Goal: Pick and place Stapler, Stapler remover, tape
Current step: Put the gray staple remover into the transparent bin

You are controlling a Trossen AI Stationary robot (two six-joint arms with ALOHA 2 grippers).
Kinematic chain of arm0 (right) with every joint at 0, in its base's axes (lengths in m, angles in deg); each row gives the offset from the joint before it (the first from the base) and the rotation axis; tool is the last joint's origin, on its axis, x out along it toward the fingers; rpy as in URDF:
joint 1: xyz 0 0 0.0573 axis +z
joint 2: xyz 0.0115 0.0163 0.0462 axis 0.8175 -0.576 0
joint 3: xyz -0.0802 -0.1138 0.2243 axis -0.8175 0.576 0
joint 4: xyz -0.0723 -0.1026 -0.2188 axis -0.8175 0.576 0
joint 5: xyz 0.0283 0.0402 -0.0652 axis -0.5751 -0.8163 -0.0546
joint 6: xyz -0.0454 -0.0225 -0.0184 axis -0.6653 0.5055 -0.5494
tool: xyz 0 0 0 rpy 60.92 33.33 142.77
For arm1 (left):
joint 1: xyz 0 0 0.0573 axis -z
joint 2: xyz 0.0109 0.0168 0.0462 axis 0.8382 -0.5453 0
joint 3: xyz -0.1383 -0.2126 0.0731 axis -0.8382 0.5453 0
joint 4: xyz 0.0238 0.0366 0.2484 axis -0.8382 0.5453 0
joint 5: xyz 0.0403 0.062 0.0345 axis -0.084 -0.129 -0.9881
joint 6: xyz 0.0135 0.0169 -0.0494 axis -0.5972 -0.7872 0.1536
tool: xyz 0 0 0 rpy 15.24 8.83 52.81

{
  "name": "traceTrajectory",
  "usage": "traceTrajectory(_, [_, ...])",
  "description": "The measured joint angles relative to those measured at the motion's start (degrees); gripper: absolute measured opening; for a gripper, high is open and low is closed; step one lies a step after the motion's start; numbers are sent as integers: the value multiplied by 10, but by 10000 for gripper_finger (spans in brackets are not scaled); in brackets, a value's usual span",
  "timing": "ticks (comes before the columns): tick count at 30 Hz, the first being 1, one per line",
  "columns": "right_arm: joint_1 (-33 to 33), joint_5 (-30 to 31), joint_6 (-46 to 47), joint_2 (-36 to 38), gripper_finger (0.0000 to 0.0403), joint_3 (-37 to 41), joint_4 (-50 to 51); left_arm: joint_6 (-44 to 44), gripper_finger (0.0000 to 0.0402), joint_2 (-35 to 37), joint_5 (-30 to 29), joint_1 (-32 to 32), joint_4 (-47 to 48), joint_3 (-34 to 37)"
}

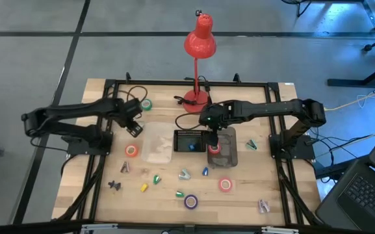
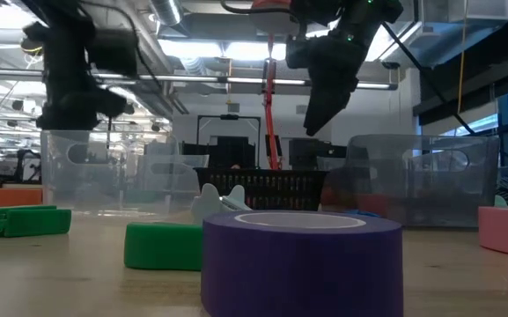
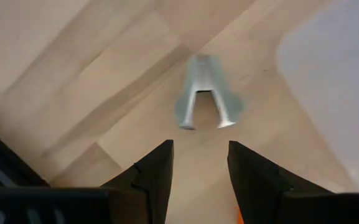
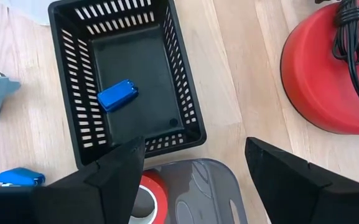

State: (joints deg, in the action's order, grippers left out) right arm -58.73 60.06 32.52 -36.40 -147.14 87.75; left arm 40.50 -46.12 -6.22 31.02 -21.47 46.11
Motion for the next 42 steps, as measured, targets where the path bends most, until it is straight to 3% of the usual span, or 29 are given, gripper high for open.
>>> traceTrajectory(10, [0,0,1,0,278,0,1,-91,146,-72,27,-90,-68,0])
traceTrajectory(14, [0,0,3,0,278,0,1,-106,144,-93,60,-104,-74,0])
traceTrajectory(21, [0,0,3,0,278,0,0,-109,143,-131,63,-107,-77,0])
traceTrajectory(24, [0,0,3,0,278,0,0,-118,124,-145,63,-107,-77,0])
traceTrajectory(27, [0,0,3,0,278,0,0,-124,75,-149,63,-107,-80,0])
traceTrajectory(30, [0,0,3,0,278,0,1,-135,23,-136,65,-107,-83,0])
traceTrajectory(36, [0,0,3,0,278,0,0,-144,23,-80,78,-107,-82,0])
traceTrajectory(42, [0,0,5,0,278,0,0,-149,23,17,139,-106,-69,0])
